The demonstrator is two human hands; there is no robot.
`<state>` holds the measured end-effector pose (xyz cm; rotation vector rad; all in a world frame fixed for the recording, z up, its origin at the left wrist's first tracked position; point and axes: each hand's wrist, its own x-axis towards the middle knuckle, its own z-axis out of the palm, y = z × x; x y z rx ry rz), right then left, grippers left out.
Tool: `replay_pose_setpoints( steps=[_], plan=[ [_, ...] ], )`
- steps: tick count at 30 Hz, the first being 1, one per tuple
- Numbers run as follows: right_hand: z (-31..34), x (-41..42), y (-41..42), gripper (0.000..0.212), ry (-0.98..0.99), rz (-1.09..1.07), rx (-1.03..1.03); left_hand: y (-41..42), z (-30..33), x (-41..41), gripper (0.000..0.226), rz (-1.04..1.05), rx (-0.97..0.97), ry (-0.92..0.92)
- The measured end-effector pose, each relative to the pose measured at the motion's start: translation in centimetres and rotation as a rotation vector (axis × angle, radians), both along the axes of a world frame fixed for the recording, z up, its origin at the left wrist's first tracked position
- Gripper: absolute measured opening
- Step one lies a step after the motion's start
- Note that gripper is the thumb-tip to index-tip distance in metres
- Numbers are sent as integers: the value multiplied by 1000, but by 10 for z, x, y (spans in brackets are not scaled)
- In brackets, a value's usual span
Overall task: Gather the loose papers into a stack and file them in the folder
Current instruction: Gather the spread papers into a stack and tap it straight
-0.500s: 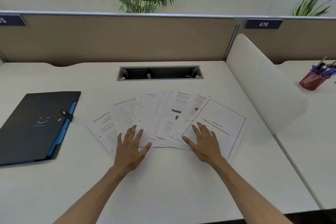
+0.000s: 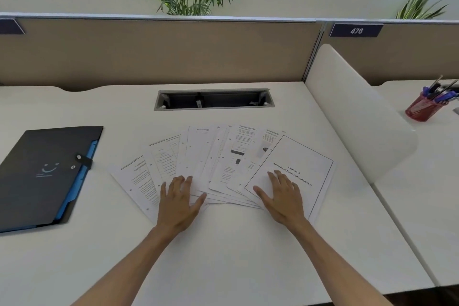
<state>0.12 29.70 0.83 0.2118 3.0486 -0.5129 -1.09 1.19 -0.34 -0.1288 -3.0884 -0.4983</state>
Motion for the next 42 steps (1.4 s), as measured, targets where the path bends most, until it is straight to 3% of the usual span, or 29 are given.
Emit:
replay_pose_setpoints(
  steps=[2, 7, 15, 26, 33, 42],
  plan=[
    [-1, -2, 11, 96, 12, -48, 22, 5, 3, -8, 92, -10, -29, -1],
    [-6, -5, 31, 73, 10, -122, 68, 22, 9, -33, 98, -6, -87, -61],
    [-13, -12, 32, 69, -27, -78, 45, 50, 21, -66, 91, 24, -78, -140],
    [-13, -25, 29, 72, -6, -32, -14, 82, 41, -78, 108, 83, 452, -351],
    [-15, -33, 25, 92, -8, 38, -28, 99, 49, -74, 85, 61, 591, -442],
    [-19, -44, 10, 81, -17, 107, -71, 111, 44, -68, 97, 111, 701, -501]
  ],
)
